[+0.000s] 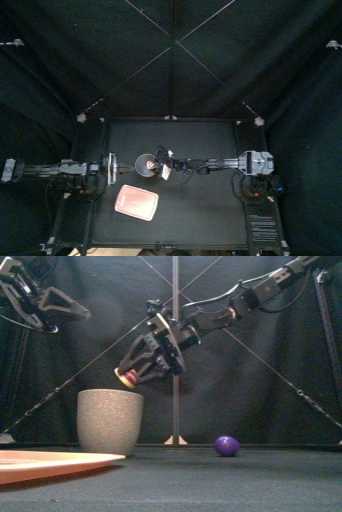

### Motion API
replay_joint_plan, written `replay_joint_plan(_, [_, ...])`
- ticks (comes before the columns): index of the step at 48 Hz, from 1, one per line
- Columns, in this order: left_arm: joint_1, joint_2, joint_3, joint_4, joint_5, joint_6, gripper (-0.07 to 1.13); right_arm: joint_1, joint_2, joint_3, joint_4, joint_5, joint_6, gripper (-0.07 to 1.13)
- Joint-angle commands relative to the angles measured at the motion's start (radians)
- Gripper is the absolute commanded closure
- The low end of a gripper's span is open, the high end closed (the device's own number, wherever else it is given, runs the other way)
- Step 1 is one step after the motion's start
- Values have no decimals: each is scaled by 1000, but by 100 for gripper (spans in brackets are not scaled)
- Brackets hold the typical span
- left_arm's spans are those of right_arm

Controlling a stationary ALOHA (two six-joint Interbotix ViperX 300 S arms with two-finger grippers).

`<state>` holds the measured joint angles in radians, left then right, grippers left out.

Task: Pick the onion then place it in the grey bowl
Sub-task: Drop onion in the grey bowl and return to neutral

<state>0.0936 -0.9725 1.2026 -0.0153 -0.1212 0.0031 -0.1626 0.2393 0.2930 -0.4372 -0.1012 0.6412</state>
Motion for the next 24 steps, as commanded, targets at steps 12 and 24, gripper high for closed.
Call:
replay_joint_plan(12, [6,3,-15,0,-15,2,101,-9,3,-74,-3,-8,-6,5])
replay_joint_plan(24, [8,5,-14,-2,-15,2,102,-3,-21,-55,-3,-8,-9,5])
